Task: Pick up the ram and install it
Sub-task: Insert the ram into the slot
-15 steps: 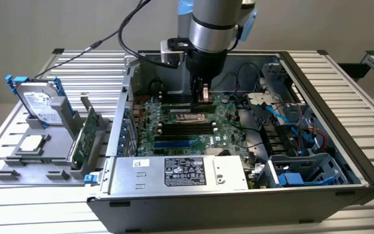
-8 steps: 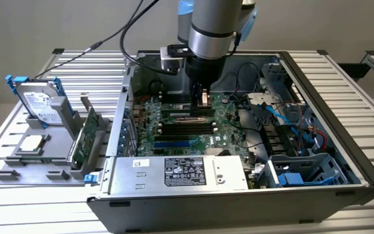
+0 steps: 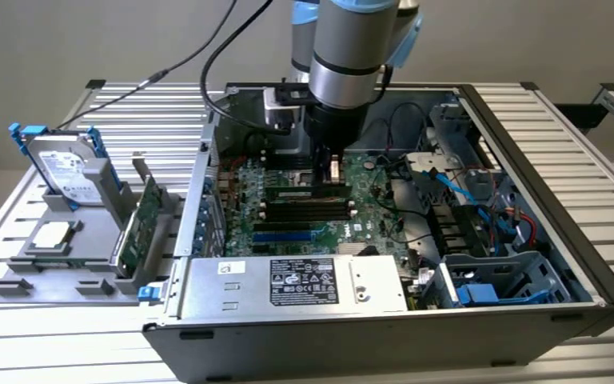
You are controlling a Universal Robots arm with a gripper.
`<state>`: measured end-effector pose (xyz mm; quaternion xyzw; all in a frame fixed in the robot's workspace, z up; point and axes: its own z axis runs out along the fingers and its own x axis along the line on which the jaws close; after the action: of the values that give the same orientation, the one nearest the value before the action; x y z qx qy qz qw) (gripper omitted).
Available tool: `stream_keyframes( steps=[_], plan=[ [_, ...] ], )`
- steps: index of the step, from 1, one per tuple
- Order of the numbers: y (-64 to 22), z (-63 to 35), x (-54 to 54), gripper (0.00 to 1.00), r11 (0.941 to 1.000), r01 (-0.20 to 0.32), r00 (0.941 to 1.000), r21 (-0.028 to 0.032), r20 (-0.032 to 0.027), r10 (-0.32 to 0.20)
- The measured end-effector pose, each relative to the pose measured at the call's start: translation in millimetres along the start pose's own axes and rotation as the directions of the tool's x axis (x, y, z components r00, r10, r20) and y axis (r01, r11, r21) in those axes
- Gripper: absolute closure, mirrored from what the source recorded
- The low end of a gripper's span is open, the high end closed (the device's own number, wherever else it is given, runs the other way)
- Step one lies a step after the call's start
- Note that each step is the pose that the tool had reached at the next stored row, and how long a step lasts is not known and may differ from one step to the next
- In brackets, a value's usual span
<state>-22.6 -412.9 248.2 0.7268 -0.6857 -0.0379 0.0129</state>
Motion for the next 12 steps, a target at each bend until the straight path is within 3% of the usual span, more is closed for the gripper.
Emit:
stream_keyframes(
  steps=[12],
  plan=[
    [-1.3,20.7,2.6,0.85,1.0,0.001,1.0,0.0,-0.0001,-0.001]
  ],
)
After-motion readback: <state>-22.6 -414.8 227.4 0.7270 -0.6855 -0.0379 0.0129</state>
